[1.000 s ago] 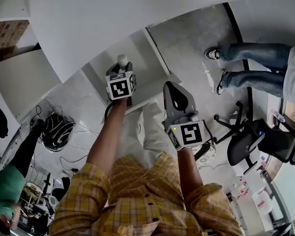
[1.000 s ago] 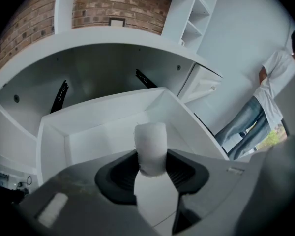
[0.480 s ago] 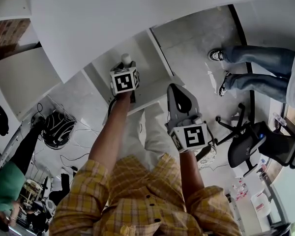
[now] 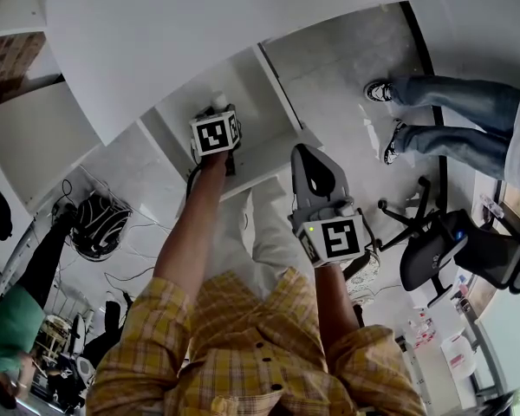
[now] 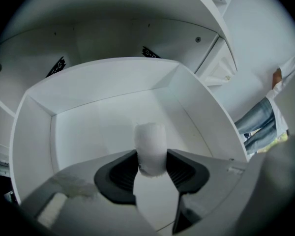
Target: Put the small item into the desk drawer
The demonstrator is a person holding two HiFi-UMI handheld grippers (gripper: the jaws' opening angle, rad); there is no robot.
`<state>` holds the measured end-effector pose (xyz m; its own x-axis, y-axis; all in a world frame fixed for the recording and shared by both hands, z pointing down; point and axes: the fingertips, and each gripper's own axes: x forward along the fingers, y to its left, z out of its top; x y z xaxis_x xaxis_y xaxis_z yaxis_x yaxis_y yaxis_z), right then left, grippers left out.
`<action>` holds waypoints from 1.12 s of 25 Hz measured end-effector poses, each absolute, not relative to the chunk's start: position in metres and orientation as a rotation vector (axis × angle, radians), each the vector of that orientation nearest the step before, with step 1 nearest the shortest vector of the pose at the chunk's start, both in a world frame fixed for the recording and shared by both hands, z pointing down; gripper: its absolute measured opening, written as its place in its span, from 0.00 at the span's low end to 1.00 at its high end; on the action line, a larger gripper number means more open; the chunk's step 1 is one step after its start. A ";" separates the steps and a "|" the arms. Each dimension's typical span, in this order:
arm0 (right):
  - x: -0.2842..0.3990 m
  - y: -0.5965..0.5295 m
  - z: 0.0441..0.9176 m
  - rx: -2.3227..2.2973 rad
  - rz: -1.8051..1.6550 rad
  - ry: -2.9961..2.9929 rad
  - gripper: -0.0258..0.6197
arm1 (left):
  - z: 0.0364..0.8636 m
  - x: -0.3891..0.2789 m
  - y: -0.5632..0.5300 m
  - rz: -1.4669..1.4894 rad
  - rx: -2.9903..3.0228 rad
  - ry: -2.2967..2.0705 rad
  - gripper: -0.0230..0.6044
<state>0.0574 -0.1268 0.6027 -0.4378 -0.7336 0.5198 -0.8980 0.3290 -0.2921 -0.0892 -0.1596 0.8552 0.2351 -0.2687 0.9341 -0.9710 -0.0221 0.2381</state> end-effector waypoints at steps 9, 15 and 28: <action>0.065 -0.125 0.605 1.473 0.800 -2.297 0.04 | 0.864 -0.089 -0.158 0.881 1.458 -1.212 0.33; 0.062 -0.123 0.607 1.461 0.806 -2.301 0.04 | 0.867 -0.089 -0.159 0.851 1.452 -1.199 0.37; 0.067 -0.123 0.584 1.502 0.778 -2.330 0.04 | 0.822 -0.094 -0.165 0.797 1.511 -1.216 0.49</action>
<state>0.0667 -0.1234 0.5844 -0.4310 -0.7596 0.4870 -0.8999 0.3218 -0.2944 -0.0936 -0.1654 0.8223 0.2778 -0.2984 0.9131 -0.9564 0.0031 0.2920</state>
